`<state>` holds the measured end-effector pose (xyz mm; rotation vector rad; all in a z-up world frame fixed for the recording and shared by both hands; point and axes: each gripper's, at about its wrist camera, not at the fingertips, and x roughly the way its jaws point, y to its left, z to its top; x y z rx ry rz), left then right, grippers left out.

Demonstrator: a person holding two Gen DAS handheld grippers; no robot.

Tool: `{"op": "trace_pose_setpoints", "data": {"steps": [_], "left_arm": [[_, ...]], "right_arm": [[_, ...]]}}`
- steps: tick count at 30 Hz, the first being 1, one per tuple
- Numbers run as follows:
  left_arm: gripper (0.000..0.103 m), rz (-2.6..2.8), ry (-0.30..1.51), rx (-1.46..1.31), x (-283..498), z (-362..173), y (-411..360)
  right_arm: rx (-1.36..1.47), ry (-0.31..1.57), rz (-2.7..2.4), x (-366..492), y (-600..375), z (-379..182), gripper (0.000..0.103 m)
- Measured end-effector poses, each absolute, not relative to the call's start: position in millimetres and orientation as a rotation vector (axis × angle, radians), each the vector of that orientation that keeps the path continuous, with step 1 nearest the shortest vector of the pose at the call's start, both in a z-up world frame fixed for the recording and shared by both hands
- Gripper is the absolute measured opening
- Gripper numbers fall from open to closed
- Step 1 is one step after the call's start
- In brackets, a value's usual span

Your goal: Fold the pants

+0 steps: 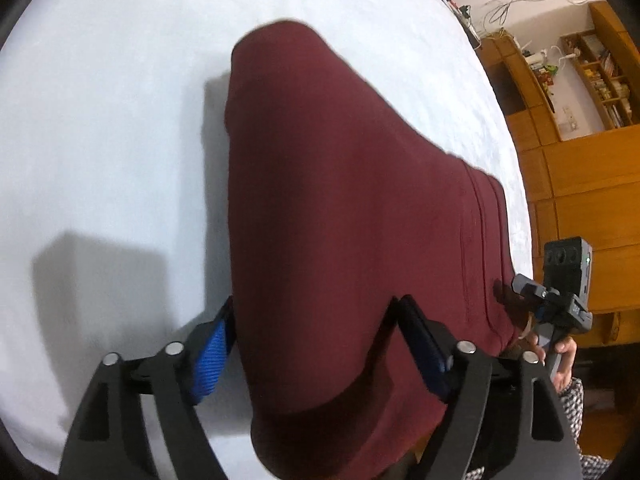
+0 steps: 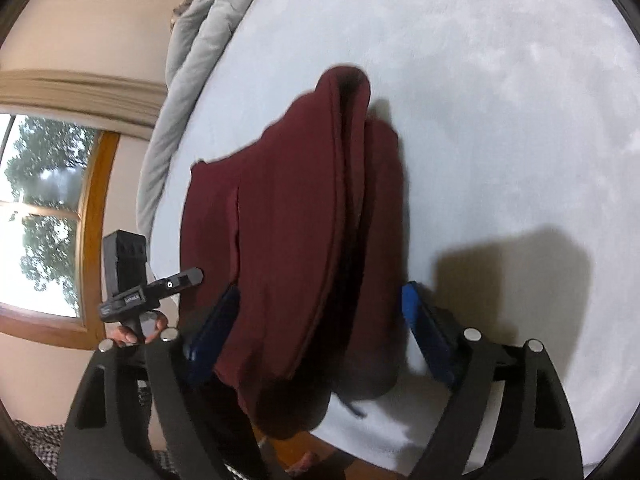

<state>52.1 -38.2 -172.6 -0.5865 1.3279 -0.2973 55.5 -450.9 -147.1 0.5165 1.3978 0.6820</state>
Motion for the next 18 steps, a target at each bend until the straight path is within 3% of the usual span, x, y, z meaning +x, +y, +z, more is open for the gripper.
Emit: {"op": "trace_pose_setpoints", "data": {"steps": [9,11,13,16,18], "left_arm": [[0.085,-0.296,1.381,-0.539,68.9,-180.6,-56.4],[0.074,-0.286,1.359,-0.537,65.8,-175.3,-57.2],[0.055,-0.284,1.34,-0.557,64.0,-168.2,-59.1],[0.041,-0.302,1.31,-0.599,62.1,-161.1,-45.9],[0.039,-0.312,1.283,-0.585,62.7,-151.9,-47.8]], "right_arm": [[0.473,1.463,0.745,62.9,-424.1,-173.6,0.085],[0.417,1.453,0.749,60.5,-414.9,-168.2,0.072],[0.406,1.438,0.76,60.4,-413.0,-162.1,0.056],[0.425,1.407,0.783,59.3,-417.7,-147.4,0.045],[0.43,1.371,0.809,58.2,-420.0,-134.7,0.042]]}}
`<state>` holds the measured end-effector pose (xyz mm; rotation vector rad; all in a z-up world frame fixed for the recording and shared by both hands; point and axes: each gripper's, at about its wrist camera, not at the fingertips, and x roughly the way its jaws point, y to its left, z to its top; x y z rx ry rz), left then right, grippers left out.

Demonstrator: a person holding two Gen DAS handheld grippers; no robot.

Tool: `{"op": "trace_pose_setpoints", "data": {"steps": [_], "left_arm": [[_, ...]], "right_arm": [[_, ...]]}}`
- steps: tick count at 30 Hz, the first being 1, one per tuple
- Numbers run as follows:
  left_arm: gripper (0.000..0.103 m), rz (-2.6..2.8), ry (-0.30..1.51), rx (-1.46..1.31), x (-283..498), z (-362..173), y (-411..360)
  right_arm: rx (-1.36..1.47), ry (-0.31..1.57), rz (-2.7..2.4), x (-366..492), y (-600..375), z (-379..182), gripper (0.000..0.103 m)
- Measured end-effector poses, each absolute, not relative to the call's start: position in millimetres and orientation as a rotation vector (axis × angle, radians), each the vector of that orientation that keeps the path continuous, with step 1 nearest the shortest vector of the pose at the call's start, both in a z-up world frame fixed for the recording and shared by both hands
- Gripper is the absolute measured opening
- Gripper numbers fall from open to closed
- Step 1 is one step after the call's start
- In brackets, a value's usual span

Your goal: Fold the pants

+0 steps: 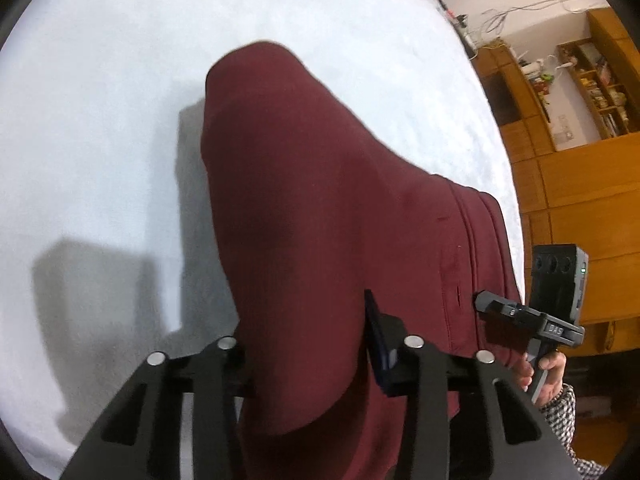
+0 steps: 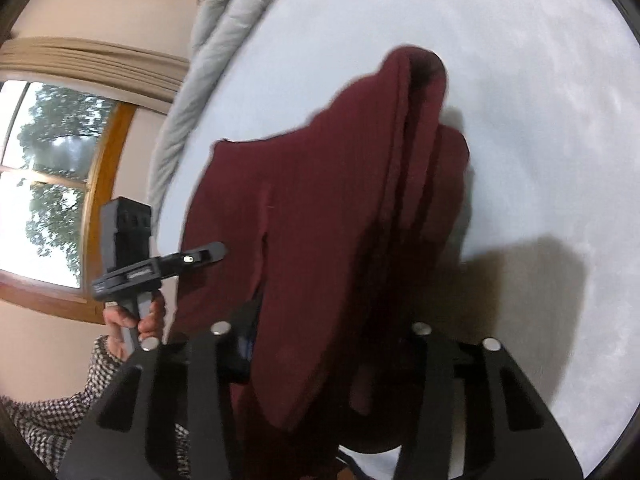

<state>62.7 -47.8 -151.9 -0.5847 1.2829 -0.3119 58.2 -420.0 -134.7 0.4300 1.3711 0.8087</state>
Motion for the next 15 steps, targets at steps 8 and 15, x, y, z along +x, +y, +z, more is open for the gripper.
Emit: {"op": "trace_pose_setpoints", "data": {"steps": [8,15], "left_arm": [[0.037,-0.359,1.192,-0.58,90.6,-122.1,-45.9],[0.037,-0.351,1.118,-0.551,146.1,-103.5,-43.6]], "right_arm": [[0.398,1.271,0.83,81.1,-421.5,-89.4,0.041],[0.39,1.211,0.801,147.1,-424.5,-72.6,0.04]]}}
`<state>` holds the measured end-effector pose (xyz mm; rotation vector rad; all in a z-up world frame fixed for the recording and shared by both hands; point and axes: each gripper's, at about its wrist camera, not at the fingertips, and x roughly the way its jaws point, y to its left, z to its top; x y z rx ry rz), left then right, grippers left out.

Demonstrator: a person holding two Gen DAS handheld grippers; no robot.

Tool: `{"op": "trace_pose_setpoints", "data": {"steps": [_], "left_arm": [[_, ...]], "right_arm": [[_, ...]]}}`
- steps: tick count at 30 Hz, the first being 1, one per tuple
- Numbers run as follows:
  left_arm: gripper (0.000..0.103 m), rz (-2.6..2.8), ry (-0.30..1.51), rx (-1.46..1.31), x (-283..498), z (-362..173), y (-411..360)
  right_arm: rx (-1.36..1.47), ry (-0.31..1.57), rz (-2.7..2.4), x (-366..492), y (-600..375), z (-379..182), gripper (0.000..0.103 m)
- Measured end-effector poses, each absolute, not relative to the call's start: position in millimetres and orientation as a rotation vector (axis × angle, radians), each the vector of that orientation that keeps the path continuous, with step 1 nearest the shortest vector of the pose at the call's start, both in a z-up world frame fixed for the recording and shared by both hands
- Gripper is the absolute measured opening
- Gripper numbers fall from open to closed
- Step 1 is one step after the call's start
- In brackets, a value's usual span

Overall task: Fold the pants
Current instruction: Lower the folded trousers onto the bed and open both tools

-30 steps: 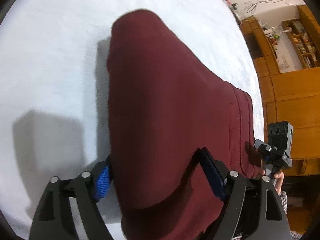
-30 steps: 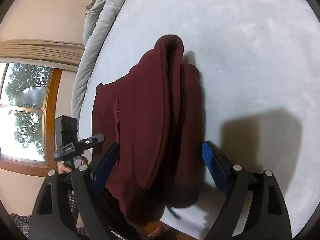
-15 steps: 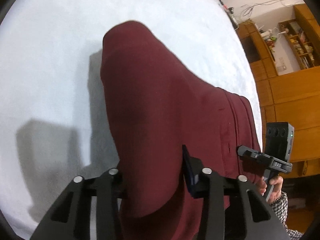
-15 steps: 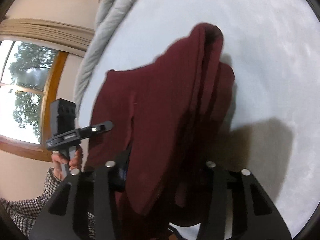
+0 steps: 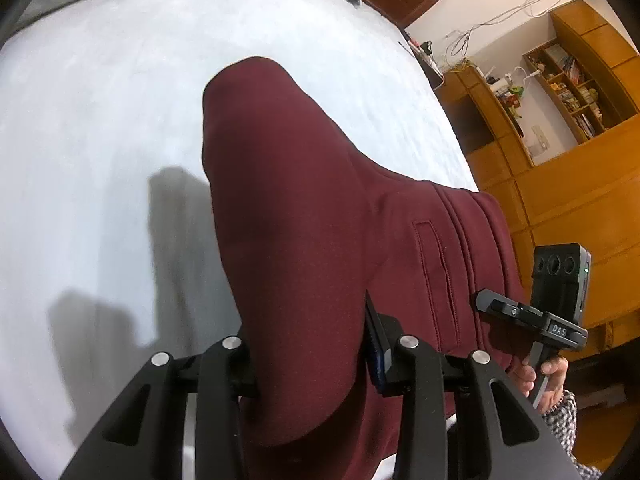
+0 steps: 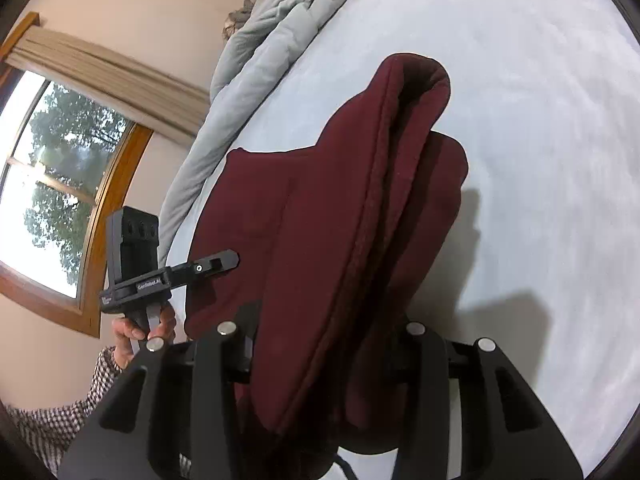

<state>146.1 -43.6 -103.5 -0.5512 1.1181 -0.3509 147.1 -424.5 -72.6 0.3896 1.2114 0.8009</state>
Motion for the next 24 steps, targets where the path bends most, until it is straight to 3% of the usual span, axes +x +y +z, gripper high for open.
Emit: {"op": "trace_pose_setpoints", "data": {"steps": [8,13,16,19,24], "left_arm": [[0.039,-0.272,1.22,-0.503,206.3,-158.2,-36.5],[0.058,-0.241,1.228,-0.494,202.5,-184.7,-29.9],[0.065,-0.241,1.225,-0.485,202.8,-181.5,-35.4],[0.065,-0.216,1.215,-0.444,198.1,-166.9,-36.6],[0.063,-0.132,1.068,-0.329,156.3,-113.3,-29.3]], "right_arm": [[0.411,1.329,0.675,213.0,-422.8,-141.5,0.044],[0.498,1.34,0.661,221.3,-431.0,-173.2,0.064],[0.495,1.319,0.662,215.8,-432.8,-170.3,0.071],[0.425,1.301,0.595,203.3,-440.5,-154.2,0.078],[0.321,1.157,0.545,162.5,-453.6,-99.8,0.078]]}}
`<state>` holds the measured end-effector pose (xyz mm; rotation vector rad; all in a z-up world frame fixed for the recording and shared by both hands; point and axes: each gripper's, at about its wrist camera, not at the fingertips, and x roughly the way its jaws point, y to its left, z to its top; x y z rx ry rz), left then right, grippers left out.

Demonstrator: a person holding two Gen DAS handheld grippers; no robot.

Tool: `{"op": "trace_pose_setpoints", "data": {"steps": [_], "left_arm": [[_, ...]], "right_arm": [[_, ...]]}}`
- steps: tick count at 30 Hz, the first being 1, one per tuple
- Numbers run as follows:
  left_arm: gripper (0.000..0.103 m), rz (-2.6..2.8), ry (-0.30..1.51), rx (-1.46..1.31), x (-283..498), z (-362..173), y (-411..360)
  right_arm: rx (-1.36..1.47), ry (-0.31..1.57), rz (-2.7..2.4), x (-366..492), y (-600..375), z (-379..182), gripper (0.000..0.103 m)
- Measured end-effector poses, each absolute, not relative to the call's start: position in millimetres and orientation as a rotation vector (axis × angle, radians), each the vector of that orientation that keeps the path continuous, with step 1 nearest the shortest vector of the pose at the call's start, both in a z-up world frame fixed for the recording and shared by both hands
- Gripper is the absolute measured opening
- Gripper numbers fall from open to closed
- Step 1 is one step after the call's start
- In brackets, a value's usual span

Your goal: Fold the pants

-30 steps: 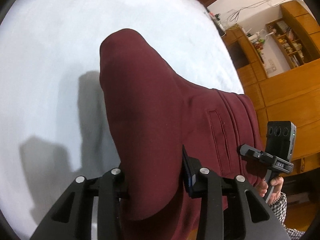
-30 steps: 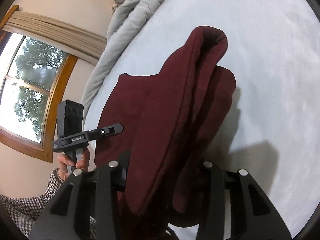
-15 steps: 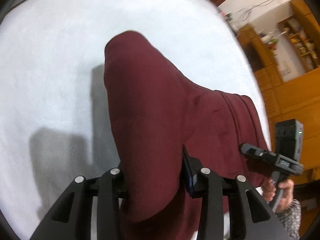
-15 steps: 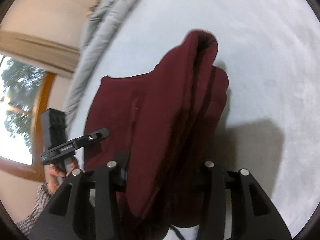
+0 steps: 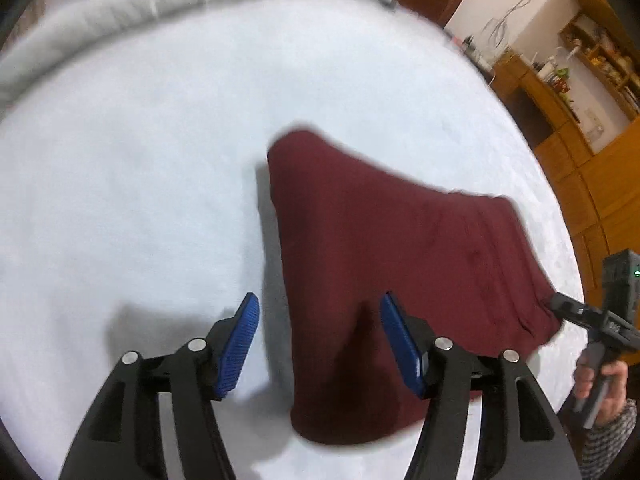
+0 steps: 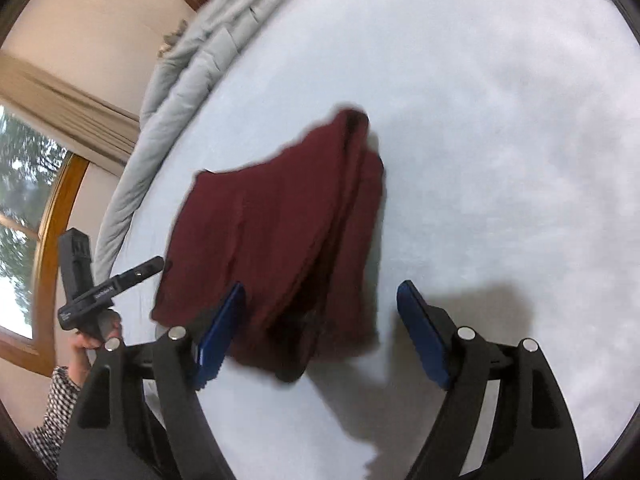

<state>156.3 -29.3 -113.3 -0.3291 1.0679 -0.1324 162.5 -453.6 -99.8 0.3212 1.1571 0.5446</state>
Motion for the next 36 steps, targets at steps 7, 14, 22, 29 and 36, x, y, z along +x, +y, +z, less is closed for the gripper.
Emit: {"op": "trace_pose_setpoints", "data": {"steps": [7,14,22,29,36], "left_arm": [[0.072,-0.235,1.033,-0.384,133.0,-86.7,-75.0],[0.072,-0.195,1.122,-0.369,135.6,-127.2,-85.8],[0.073,-0.16,1.125,-0.371,135.0,-122.3,-84.8],[0.093,-0.042,1.083,-0.312,105.2,-88.6,-79.4],[0.094,0.005,1.078,-0.264,79.2,-76.7,-75.0]], "right_arm": [[0.337,1.069,0.748,139.1,-410.1,-65.5,0.078],[0.368,1.174,0.655,136.8,-414.5,-118.2,0.075],[0.389,1.165,0.623,130.3,-409.9,-108.8,0.082],[0.172,1.134,0.46,100.6,-395.7,-67.7,0.099],[0.087,1.135,0.37,84.0,-388.0,-62.5,0.1]]}}
